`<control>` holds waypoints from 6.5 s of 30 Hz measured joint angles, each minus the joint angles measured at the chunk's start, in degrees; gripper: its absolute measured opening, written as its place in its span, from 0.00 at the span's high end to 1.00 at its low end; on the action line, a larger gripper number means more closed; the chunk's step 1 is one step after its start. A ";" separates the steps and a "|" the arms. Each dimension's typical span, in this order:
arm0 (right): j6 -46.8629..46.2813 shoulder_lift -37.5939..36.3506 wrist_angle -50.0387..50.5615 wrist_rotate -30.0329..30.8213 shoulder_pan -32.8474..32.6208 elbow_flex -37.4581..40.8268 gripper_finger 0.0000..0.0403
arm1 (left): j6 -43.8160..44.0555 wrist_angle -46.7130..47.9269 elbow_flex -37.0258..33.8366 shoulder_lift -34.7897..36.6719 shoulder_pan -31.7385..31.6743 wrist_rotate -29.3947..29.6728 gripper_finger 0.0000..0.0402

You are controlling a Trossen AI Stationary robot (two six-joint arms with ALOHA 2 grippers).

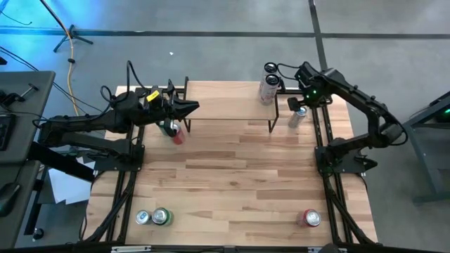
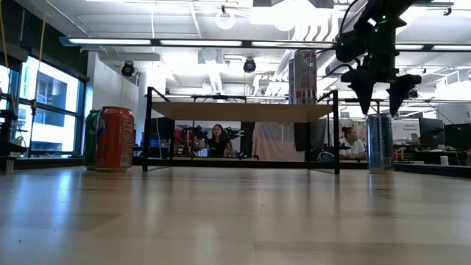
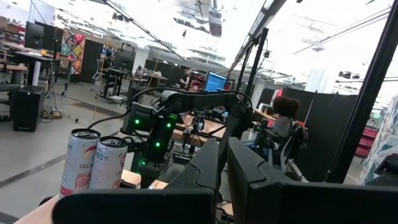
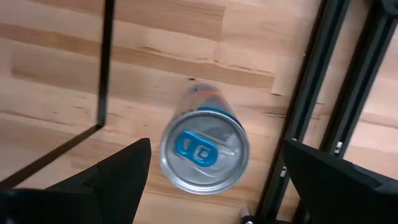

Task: Place canned beverage on shelf
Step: Put the top blue soda can on the shelf

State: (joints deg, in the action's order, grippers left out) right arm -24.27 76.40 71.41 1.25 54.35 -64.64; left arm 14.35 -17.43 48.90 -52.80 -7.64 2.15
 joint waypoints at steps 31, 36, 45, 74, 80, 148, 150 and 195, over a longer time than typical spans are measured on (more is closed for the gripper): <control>-2.85 -0.01 -4.21 -0.32 -0.62 4.91 0.40 | 1.59 0.00 0.00 0.00 -1.51 -0.01 1.00; -1.18 -2.36 -1.39 -0.30 -2.52 4.88 0.44 | 1.59 0.01 0.00 0.00 -1.51 -0.01 1.00; -2.12 -13.38 4.80 -1.68 -6.39 0.52 0.44 | 4.53 0.02 0.00 -0.02 -1.51 -0.02 1.00; -9.38 -0.71 14.21 -11.34 -49.41 -39.51 0.44 | 8.17 0.02 0.00 -0.01 -1.51 -0.07 1.00; -5.58 7.00 14.16 -9.81 -52.34 -53.88 0.44 | 9.84 0.04 0.00 -0.02 -1.51 -3.42 1.00; 9.33 27.32 10.63 -0.54 -43.50 -66.86 0.44 | -17.59 32.13 27.08 -32.11 -5.90 -6.13 0.09; 9.35 27.32 10.63 -0.74 -43.50 -66.86 0.44 | -17.99 31.83 27.08 -32.20 -5.90 -6.28 0.09; 11.52 22.00 15.59 3.08 -41.67 -66.97 0.16 | -11.77 33.89 22.52 -29.17 -11.65 0.18 0.63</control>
State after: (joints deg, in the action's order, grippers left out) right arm -12.75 98.40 87.00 4.33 12.68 -131.61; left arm 2.58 16.46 71.42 -81.96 -19.28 2.33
